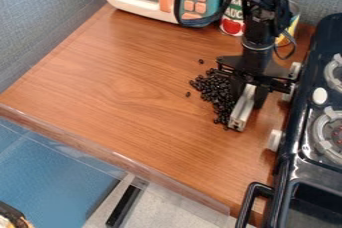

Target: Sweep into pile

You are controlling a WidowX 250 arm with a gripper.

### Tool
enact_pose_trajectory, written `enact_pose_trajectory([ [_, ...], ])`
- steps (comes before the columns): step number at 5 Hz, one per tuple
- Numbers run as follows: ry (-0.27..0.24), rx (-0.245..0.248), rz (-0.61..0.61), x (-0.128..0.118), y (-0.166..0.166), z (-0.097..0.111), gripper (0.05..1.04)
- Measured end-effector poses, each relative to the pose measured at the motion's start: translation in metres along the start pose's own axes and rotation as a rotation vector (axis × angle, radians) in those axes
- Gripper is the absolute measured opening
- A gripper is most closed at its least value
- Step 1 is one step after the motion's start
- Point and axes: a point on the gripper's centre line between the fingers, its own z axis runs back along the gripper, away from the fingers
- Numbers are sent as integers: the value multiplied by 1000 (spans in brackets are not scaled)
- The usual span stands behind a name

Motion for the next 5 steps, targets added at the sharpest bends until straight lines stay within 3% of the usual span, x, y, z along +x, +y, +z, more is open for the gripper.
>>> enact_pose_trajectory([
  [2, -44, 44, 71, 12, 36, -2, 380],
  [5, -57, 119, 259, 16, 94, -2, 380],
])
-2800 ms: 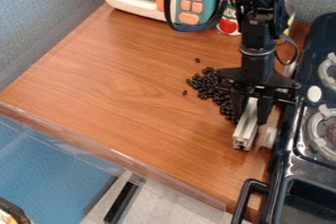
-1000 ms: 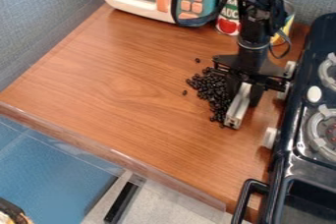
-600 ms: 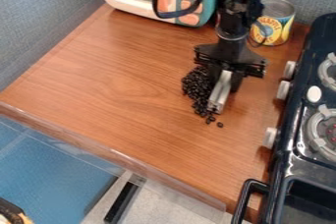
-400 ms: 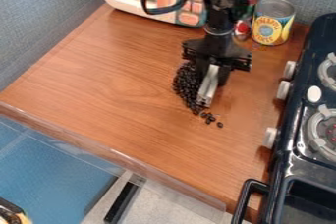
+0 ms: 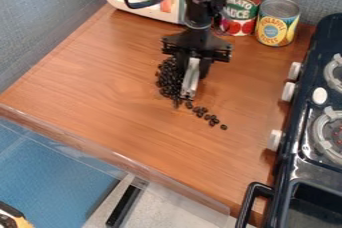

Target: Sweep into pile

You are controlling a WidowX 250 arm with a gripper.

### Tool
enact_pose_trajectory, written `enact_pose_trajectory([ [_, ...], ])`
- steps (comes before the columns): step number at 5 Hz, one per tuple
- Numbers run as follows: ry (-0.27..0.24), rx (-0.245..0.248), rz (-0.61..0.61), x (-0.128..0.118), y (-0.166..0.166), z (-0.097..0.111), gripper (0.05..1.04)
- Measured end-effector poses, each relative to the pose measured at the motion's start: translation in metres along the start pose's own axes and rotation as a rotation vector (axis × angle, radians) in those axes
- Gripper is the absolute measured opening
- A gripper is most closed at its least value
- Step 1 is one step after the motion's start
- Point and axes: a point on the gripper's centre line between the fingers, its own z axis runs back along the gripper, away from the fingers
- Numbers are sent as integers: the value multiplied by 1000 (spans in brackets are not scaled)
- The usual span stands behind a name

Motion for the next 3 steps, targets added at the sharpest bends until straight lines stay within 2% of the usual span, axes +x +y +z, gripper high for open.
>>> enact_pose_trajectory([
  [3, 53, 54, 220, 1, 34, -3, 380],
])
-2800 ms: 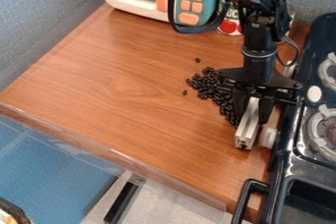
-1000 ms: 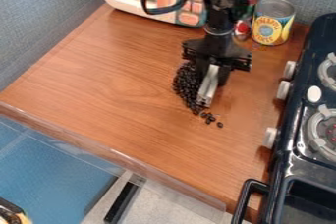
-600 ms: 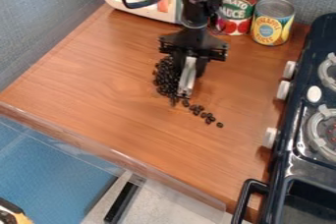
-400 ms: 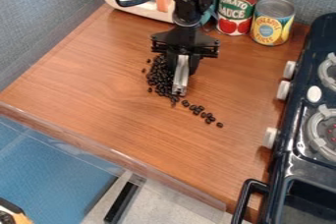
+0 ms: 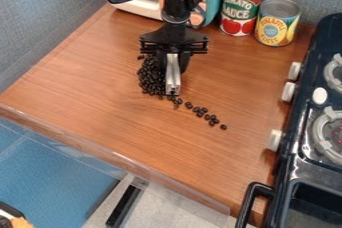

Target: Sweep into pile

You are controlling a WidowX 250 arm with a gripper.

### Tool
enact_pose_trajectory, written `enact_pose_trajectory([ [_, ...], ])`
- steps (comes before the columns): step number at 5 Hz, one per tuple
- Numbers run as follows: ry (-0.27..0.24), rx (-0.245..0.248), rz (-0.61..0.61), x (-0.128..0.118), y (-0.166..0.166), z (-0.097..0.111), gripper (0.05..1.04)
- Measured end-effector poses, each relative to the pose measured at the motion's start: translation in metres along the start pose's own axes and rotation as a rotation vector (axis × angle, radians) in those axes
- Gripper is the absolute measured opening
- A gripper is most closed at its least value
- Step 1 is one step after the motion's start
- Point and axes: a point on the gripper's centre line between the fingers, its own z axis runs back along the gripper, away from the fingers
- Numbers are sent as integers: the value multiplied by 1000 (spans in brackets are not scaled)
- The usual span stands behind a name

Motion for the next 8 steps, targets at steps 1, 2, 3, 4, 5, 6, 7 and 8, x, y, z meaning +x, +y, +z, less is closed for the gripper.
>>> enact_pose_trajectory([
  [1, 14, 18, 50, 4, 8, -1, 380],
  [2, 28, 33, 79, 5, 17, -1, 380],
  [3, 26, 7, 62, -2, 20, 5, 380],
  [4, 29, -111, 28, -5, 2, 25, 380],
  [5, -9, -212, 4, -1, -21, 58, 380],
  [6, -16, -280, -15, 1, -37, 70, 380],
  [7, -9, -346, -127, -11, -59, 73, 380],
  [8, -17, -315, -293, -45, -78, 56, 380],
])
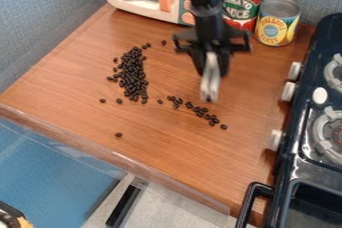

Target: Sweep into pile

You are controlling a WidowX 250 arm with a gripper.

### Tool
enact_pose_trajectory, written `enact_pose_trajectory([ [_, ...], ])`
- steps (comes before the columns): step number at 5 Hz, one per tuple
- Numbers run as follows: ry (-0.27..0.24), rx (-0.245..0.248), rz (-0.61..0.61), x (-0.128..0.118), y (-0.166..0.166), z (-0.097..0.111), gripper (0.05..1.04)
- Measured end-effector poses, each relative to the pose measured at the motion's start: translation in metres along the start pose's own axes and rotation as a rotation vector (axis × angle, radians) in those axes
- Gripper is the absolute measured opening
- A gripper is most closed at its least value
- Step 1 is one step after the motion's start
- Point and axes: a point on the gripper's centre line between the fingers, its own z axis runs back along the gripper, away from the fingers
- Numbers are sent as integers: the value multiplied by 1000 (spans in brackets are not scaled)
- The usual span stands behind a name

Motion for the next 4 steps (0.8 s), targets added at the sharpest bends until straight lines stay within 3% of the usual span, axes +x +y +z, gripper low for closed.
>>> enact_pose_trajectory([
  [2, 59, 34, -130, -45, -24, -16, 380],
  [4, 49, 43, -132, -56, -30, -16, 380],
])
